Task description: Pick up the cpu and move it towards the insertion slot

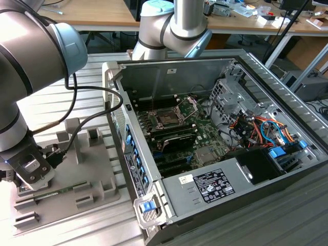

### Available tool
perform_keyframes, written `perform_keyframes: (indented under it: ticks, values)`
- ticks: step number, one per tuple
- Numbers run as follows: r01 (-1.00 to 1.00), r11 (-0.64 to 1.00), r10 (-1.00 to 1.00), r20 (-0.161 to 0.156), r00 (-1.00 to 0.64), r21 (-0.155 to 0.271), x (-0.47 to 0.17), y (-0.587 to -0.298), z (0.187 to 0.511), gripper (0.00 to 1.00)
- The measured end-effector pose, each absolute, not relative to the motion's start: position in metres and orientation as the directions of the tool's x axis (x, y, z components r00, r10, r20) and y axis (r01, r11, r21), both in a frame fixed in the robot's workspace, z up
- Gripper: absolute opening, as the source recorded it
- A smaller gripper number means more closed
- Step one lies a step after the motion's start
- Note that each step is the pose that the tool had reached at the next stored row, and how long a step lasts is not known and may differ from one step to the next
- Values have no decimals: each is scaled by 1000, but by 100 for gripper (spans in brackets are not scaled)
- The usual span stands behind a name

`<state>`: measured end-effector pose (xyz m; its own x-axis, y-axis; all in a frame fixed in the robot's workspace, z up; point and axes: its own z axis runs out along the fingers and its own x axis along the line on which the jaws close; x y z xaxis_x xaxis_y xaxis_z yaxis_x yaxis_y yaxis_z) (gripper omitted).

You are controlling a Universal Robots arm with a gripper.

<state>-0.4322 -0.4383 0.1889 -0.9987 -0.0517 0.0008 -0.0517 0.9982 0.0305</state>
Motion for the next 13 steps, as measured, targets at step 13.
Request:
perform_keyframes:
  ticks: [13]
  values:
    - [-52,998,-52,1,-999,31,-432,-438,189,55]
